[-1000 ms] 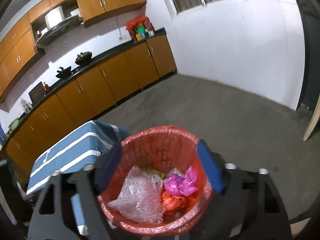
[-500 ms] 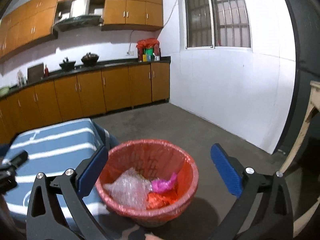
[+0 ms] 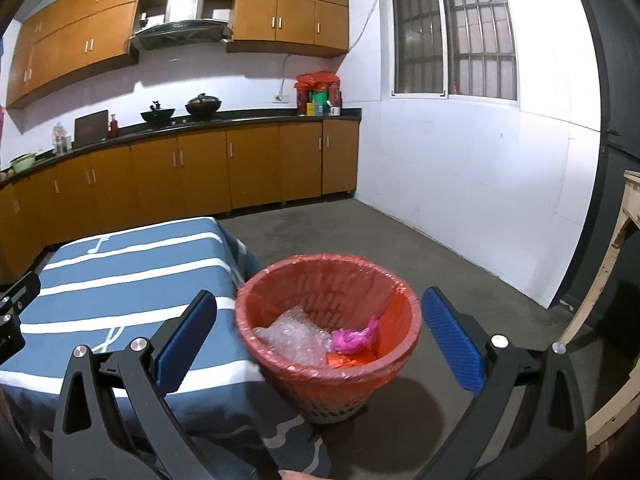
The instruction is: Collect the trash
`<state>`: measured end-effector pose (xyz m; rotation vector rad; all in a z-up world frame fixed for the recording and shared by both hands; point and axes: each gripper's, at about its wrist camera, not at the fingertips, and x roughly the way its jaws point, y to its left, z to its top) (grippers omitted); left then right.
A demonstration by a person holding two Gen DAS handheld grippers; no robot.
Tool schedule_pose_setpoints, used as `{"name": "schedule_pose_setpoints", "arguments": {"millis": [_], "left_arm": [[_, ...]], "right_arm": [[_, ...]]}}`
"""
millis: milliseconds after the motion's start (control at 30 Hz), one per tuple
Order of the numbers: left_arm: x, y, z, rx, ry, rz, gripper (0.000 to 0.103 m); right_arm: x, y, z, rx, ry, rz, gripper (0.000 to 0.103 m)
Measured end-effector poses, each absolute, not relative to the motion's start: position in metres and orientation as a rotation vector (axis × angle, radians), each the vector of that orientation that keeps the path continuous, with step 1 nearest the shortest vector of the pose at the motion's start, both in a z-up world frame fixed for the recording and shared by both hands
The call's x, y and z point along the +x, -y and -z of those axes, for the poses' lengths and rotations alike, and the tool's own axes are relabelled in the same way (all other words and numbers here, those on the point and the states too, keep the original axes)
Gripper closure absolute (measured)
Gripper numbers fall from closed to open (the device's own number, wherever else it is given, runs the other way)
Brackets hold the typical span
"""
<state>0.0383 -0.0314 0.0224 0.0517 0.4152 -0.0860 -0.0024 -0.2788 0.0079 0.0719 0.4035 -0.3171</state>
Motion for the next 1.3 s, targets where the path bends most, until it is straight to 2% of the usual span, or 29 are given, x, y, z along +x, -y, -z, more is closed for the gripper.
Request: {"name": "schedule_pose_setpoints", "arguments": {"millis": [667, 1300], "left_arm": [[-0.021, 0.008, -0.024, 0.013, -0.385, 0.039, 0.004], [-0.045, 0.007, -0.018, 0.002, -0.387, 0.021, 0.004]], "right_arm": [[-0.038, 0.25, -0.004, 0.06, -0.397, 0.309, 0.002], [-0.056, 0.236, 0.0, 0.037, -0.39, 0.278, 0.002]]}}
